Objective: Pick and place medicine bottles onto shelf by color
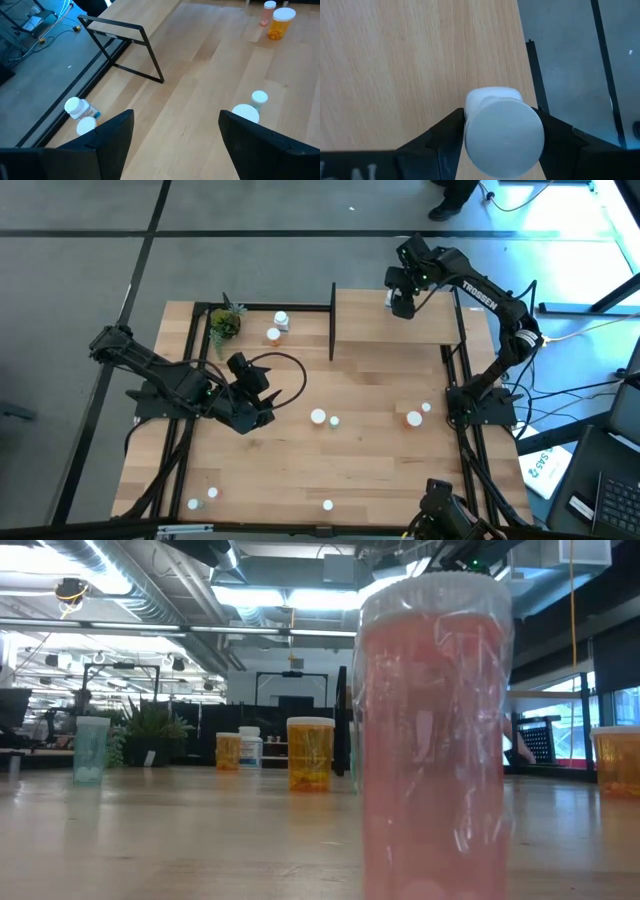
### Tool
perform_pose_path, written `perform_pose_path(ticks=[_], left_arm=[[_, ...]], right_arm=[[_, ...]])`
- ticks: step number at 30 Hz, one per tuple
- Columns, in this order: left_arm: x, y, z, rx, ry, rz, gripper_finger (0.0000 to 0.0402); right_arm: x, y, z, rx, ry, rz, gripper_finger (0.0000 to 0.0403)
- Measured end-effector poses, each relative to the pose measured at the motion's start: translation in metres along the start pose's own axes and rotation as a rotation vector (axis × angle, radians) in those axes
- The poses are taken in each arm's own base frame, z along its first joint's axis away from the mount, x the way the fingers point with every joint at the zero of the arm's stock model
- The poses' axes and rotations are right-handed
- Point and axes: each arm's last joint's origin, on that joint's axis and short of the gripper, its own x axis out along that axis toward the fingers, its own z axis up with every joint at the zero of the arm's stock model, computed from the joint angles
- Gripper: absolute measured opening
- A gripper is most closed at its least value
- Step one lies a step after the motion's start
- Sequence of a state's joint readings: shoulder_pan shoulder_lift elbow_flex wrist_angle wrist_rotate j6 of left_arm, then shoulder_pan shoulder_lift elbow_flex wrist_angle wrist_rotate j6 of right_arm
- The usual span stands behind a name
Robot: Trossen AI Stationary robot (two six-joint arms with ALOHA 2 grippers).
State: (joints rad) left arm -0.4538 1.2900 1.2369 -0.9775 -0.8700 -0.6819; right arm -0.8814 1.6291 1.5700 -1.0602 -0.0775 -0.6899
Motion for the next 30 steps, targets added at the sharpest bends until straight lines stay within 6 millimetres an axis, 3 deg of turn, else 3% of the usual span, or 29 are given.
perform_pose_path(ticks=[15, 23, 30], left_arm=[[0.0000, 0.0000, 0.0000, 0.000, 0.000, 0.000, 0.0286], [0.0000, 0.0000, 0.0000, 0.000, 0.000, 0.000, 0.0286], [0.0000, 0.0000, 0.0000, 0.000, 0.000, 0.000, 0.0286]], right_arm=[[-0.0002, 0.0004, -0.0002, 0.003, 0.002, 0.004, 0.0187], [-0.0004, 0.0005, -0.0003, 0.000, 0.001, 0.004, 0.0225], [-0.0009, 0.0003, 0.0000, 0.000, -0.003, 0.000, 0.0233]])
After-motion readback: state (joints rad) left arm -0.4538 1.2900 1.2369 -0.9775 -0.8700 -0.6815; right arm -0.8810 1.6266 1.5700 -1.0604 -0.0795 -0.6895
